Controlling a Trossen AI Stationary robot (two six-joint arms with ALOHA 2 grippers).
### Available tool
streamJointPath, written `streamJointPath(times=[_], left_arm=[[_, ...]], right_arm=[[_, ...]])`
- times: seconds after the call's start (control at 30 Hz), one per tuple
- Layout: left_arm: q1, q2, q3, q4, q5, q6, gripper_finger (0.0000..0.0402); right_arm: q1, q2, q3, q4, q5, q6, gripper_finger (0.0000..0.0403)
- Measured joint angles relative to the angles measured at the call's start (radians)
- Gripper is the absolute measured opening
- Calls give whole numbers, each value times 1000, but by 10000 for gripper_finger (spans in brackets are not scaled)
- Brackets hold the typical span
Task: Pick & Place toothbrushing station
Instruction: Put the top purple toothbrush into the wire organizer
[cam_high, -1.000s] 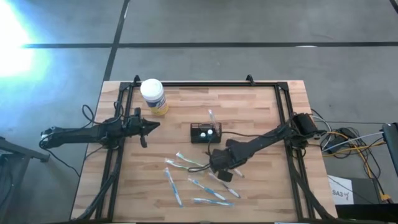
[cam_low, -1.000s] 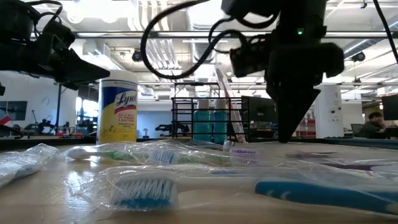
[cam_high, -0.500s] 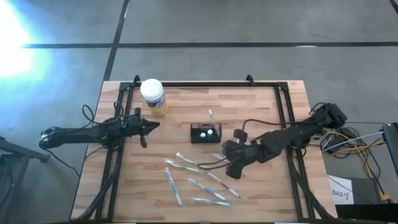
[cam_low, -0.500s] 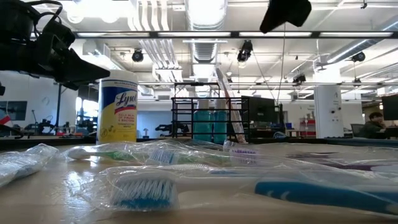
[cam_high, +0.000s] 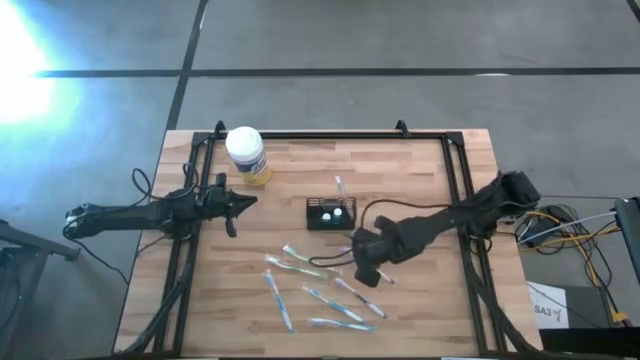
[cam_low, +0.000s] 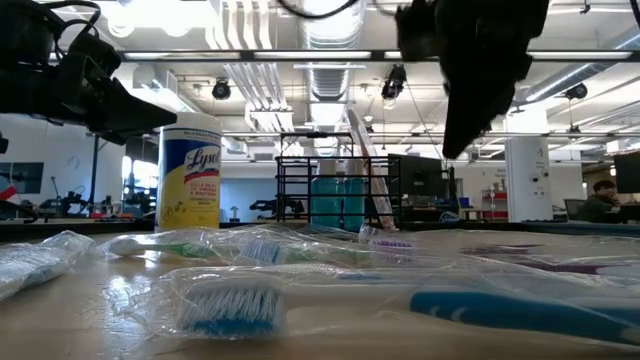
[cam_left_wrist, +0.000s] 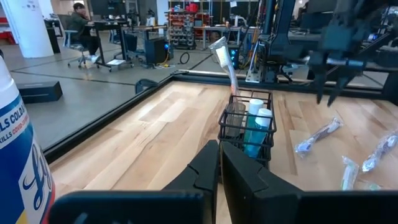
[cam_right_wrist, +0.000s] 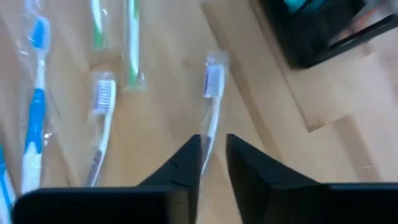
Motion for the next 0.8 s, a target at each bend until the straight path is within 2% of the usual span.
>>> streamJointPath(times=[0.13, 0.23, 0.43, 0.63, 0.8], left_arm=[[0, 0, 0, 0, 0, 0, 23], [0, 0, 0, 0, 0, 0, 23], [0, 0, 0, -7, 0, 0, 23], [0, 0, -1, -35, 4, -26, 23], [0, 1, -2, -22, 4, -29, 23]], right_arm=[[-44, 49, 2, 3, -72, 1, 135], [-64, 83, 3, 3, -85, 0, 177], [-80, 136, 2, 6, -156, -7, 235], [-84, 199, 2, 22, -160, -9, 262], [-91, 263, 9, 22, -159, -11, 257]])
